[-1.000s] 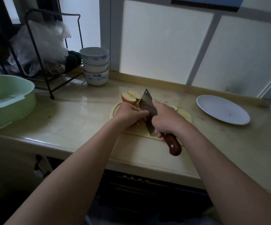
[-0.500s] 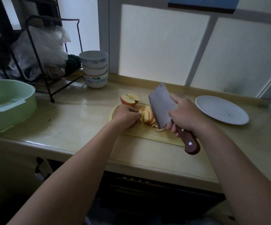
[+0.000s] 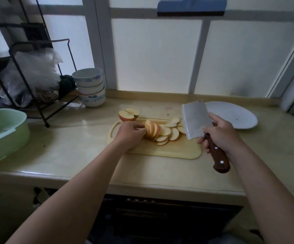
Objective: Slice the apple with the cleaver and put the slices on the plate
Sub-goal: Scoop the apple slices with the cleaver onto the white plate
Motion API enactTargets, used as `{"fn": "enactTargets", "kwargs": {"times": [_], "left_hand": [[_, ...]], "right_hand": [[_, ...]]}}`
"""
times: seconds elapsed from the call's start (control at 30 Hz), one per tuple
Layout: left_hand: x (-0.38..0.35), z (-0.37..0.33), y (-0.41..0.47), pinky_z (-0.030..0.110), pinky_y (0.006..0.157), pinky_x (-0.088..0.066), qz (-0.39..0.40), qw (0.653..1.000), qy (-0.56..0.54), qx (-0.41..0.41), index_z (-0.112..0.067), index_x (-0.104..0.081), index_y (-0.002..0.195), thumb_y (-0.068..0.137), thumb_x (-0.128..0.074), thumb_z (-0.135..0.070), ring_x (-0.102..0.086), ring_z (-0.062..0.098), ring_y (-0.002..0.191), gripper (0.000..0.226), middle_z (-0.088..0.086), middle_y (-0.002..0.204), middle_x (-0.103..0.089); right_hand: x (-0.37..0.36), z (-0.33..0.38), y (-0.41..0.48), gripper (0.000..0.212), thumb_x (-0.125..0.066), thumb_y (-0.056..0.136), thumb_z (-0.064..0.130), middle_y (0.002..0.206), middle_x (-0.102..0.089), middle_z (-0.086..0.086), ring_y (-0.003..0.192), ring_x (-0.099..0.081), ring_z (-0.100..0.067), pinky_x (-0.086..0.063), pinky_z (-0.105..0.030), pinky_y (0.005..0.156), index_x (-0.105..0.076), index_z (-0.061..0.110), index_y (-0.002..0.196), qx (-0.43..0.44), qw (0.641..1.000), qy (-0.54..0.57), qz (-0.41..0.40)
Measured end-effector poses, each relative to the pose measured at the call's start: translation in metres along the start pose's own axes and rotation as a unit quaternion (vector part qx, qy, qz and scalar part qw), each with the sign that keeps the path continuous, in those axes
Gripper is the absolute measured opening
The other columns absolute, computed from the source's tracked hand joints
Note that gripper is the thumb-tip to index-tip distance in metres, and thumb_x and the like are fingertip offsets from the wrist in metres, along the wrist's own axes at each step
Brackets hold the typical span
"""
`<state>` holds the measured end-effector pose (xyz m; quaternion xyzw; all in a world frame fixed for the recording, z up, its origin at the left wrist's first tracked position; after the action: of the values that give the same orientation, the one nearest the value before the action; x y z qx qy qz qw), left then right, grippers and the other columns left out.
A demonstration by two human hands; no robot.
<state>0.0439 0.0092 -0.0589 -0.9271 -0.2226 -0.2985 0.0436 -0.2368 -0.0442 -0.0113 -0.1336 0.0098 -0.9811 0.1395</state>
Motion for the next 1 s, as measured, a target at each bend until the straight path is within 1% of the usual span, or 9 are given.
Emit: {"fn": "enactTargets", "kwargs": {"times": [0.07, 0.2, 0.23, 0.3, 0.33, 0.4, 0.6, 0.77, 1.0], "left_hand": [[0.0, -0.002, 0.001, 0.021, 0.063, -0.043, -0.012, 1.0, 0.013, 0.0, -0.02, -0.07, 0.125, 0.096, -0.063, -0.033, -0.06, 0.007, 0.087, 0.032, -0.008, 0.096, -0.067], [0.002, -0.01, 0.0, 0.025, 0.062, -0.045, -0.057, 0.997, 0.041, -0.015, -0.017, -0.069, 0.119, 0.096, -0.059, -0.041, -0.061, 0.012, 0.085, 0.034, -0.001, 0.098, -0.068], [0.002, -0.012, 0.001, 0.028, 0.066, -0.048, -0.075, 0.995, 0.058, -0.026, -0.016, -0.068, 0.12, 0.094, -0.058, -0.044, -0.061, 0.015, 0.088, 0.039, 0.002, 0.104, -0.067], [0.0, -0.016, 0.001, 0.038, 0.087, -0.051, -0.106, 0.988, 0.102, -0.042, -0.016, -0.063, 0.126, 0.092, -0.056, -0.05, -0.057, 0.022, 0.105, 0.049, 0.005, 0.122, -0.057], [-0.002, -0.017, 0.0, 0.041, 0.098, -0.047, -0.11, 0.986, 0.119, -0.047, -0.017, -0.06, 0.13, 0.092, -0.056, -0.052, -0.051, 0.025, 0.116, 0.051, 0.006, 0.129, -0.05], [-0.009, -0.022, -0.002, 0.041, 0.106, -0.037, -0.099, 0.983, 0.138, -0.064, -0.021, -0.054, 0.137, 0.093, -0.056, -0.053, -0.04, 0.026, 0.127, 0.055, 0.008, 0.137, -0.044], [-0.028, -0.03, 0.004, 0.045, 0.112, -0.033, -0.049, 0.978, 0.184, -0.079, -0.026, -0.045, 0.147, 0.091, -0.055, -0.059, -0.039, 0.031, 0.135, 0.066, 0.01, 0.149, -0.042], [-0.036, -0.025, 0.011, 0.045, 0.113, -0.039, 0.013, 0.989, 0.123, -0.075, -0.025, -0.04, 0.152, 0.088, -0.061, -0.061, -0.039, 0.027, 0.14, 0.076, 0.008, 0.155, -0.036], [-0.04, -0.026, 0.013, 0.044, 0.112, -0.04, 0.025, 0.99, 0.111, -0.081, -0.027, -0.037, 0.153, 0.086, -0.065, -0.06, -0.039, 0.026, 0.14, 0.079, 0.007, 0.157, -0.033]], "right_hand": [[0.011, -0.006, -0.002, 0.051, -0.039, 0.101, -0.006, 0.076, -0.065, -0.023, 0.043, -0.051, -0.015, -0.045, -0.027, 0.041, -0.058, 0.041, 0.099, -0.006, 1.0, 0.01, -0.012], [0.033, -0.02, 0.0, 0.052, -0.041, 0.101, -0.006, 0.076, -0.064, -0.022, 0.042, -0.051, -0.013, -0.045, -0.027, 0.039, -0.054, 0.042, 0.114, -0.021, 0.998, 0.034, -0.039], [0.037, -0.023, 0.001, 0.05, -0.042, 0.101, -0.006, 0.076, -0.064, -0.022, 0.041, -0.05, -0.013, -0.044, -0.027, 0.039, -0.054, 0.04, 0.115, -0.026, 0.998, 0.038, -0.04], [0.043, -0.029, 0.002, 0.047, -0.042, 0.102, -0.005, 0.077, -0.063, -0.022, 0.043, -0.05, -0.015, -0.044, -0.026, 0.04, -0.054, 0.037, 0.118, -0.036, 0.998, 0.042, -0.039], [0.046, -0.032, 0.003, 0.047, -0.042, 0.102, -0.005, 0.077, -0.063, -0.022, 0.045, -0.049, -0.016, -0.043, -0.027, 0.04, -0.054, 0.037, 0.119, -0.04, 0.998, 0.042, -0.038], [0.049, -0.038, 0.005, 0.048, -0.042, 0.101, -0.005, 0.073, -0.063, -0.021, 0.046, -0.048, -0.018, -0.043, -0.026, 0.04, -0.055, 0.037, 0.12, -0.046, 0.997, 0.043, -0.037], [0.054, -0.057, 0.014, 0.058, -0.044, 0.098, -0.006, 0.065, -0.065, -0.02, 0.045, -0.048, -0.021, -0.044, -0.026, 0.041, -0.057, 0.042, 0.129, -0.063, 0.996, 0.047, -0.033], [0.05, -0.06, 0.02, 0.06, -0.045, 0.098, -0.005, 0.064, -0.066, -0.02, 0.043, -0.048, -0.02, -0.044, -0.025, 0.041, -0.057, 0.042, 0.134, -0.068, 0.997, 0.041, -0.016], [0.047, -0.06, 0.021, 0.058, -0.044, 0.099, -0.003, 0.063, -0.066, -0.02, 0.044, -0.048, -0.02, -0.044, -0.026, 0.041, -0.057, 0.037, 0.139, -0.069, 0.997, 0.03, 0.001]]}}
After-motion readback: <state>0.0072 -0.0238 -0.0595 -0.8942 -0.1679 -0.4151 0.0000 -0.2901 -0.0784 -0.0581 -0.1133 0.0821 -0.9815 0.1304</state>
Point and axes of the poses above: each hand's wrist, its own y-axis towards the middle knuckle, its own x-axis out of the back of the hand, z = x × y, the point moved 8 cm from there along y, towards the middle knuckle
